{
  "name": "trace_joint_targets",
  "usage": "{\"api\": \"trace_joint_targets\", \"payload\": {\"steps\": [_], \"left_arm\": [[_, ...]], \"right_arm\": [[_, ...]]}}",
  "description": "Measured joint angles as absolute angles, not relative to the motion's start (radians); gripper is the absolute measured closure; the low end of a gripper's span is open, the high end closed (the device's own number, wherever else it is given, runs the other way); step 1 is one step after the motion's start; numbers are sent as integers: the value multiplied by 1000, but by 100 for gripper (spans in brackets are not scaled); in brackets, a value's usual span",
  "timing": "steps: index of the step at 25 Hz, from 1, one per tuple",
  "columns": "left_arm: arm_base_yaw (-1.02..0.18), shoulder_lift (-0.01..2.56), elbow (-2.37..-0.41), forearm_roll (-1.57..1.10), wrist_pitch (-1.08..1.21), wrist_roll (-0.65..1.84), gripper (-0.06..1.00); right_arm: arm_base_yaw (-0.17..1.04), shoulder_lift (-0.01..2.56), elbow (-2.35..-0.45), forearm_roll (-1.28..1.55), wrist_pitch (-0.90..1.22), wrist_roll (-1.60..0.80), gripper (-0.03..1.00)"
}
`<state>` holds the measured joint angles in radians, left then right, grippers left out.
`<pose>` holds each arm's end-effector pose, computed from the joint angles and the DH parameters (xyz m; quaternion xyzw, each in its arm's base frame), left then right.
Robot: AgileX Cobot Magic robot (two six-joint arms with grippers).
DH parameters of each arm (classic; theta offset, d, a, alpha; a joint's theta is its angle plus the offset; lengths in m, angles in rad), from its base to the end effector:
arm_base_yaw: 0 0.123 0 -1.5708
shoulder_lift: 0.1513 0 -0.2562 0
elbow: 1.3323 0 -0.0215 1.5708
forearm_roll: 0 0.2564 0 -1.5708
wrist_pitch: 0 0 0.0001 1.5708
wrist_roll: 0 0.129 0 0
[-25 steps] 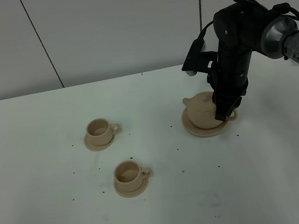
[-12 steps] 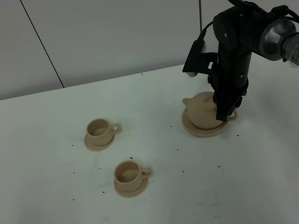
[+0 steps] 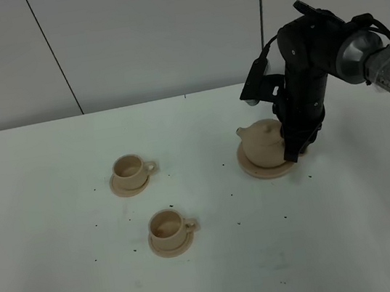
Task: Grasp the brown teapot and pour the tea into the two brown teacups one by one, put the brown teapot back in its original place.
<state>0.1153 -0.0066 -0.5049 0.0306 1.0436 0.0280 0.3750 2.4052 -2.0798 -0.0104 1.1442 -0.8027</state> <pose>0.0617 0.0106 0.2666 -0.0374 0.8448 0.0534 0.5312 0.4581 0.1790 0.0982 -0.5543 0.8269 -0.0248 0.0909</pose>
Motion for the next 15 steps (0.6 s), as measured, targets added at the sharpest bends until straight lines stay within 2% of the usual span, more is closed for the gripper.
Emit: {"api": "trace_joint_targets", "payload": {"steps": [15], "left_arm": [[115,-7,-505,31,1044,28,70]], "right_arm": [[375,2425,-2080,-14,1125,-803,77]]}}
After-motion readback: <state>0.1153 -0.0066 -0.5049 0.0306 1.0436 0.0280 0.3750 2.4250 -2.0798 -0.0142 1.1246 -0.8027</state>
